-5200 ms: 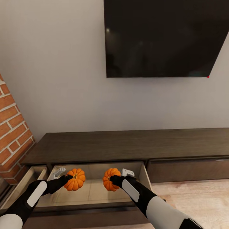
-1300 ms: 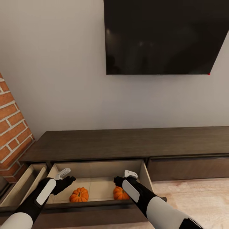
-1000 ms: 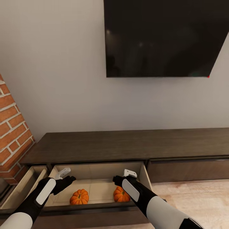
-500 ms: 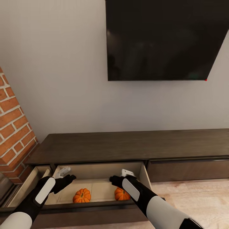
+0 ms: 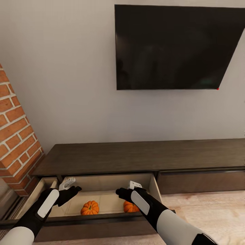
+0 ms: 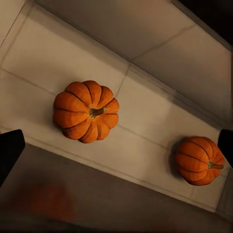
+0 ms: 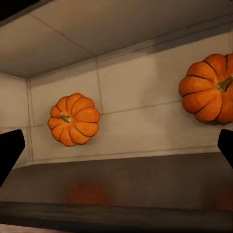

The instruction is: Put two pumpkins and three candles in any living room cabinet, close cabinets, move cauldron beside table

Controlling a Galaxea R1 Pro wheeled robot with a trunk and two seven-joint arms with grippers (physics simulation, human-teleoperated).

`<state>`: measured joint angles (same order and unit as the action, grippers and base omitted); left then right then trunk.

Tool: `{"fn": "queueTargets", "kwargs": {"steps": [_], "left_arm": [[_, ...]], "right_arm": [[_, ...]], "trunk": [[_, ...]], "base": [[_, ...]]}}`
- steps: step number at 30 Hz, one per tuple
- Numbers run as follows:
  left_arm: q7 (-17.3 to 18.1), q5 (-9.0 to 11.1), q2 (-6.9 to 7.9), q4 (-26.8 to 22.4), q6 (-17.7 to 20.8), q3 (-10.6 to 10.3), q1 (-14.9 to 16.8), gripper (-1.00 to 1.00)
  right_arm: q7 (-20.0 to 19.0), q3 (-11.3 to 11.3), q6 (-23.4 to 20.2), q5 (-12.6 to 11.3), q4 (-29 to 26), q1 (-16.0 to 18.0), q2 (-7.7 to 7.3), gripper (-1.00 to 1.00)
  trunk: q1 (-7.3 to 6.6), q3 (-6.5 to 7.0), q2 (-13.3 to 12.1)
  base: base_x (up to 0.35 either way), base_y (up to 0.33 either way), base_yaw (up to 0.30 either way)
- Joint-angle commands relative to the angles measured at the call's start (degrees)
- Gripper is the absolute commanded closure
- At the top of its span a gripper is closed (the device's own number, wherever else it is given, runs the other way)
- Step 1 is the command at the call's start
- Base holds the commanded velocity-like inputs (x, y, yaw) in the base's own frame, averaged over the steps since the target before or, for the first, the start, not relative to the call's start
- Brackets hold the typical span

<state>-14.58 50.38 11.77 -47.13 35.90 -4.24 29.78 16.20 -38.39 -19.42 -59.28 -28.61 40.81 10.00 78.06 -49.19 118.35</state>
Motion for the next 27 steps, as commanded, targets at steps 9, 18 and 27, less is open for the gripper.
{"fn": "queueTargets", "kwargs": {"steps": [9,18,27], "left_arm": [[-0.54,0.6,0.01,-0.15,0.05,-0.24,0.02,-1.0],[-0.54,0.6,-0.01,-0.16,0.05,-0.24,0.02,-1.0],[-0.54,0.6,-0.06,-0.23,0.05,-0.32,0.02,-1.0]], "right_arm": [[0.12,-0.19,-0.03,-0.31,-0.04,0.05,0.0,-1.0],[-1.88,-0.19,-0.15,-0.31,-0.04,0.04,0.0,-1.0],[-1.96,-0.16,-0.18,-0.32,-0.04,0.06,0.0,-1.0]], "trunk": [[-1.99,1.56,-3.6],[-3.97,3.18,-7.21],[-5.94,4.8,-10.82]], "base": [[-0.133,0.044,0.0],[-0.009,0.003,0.0],[-0.094,0.023,0.0]]}}
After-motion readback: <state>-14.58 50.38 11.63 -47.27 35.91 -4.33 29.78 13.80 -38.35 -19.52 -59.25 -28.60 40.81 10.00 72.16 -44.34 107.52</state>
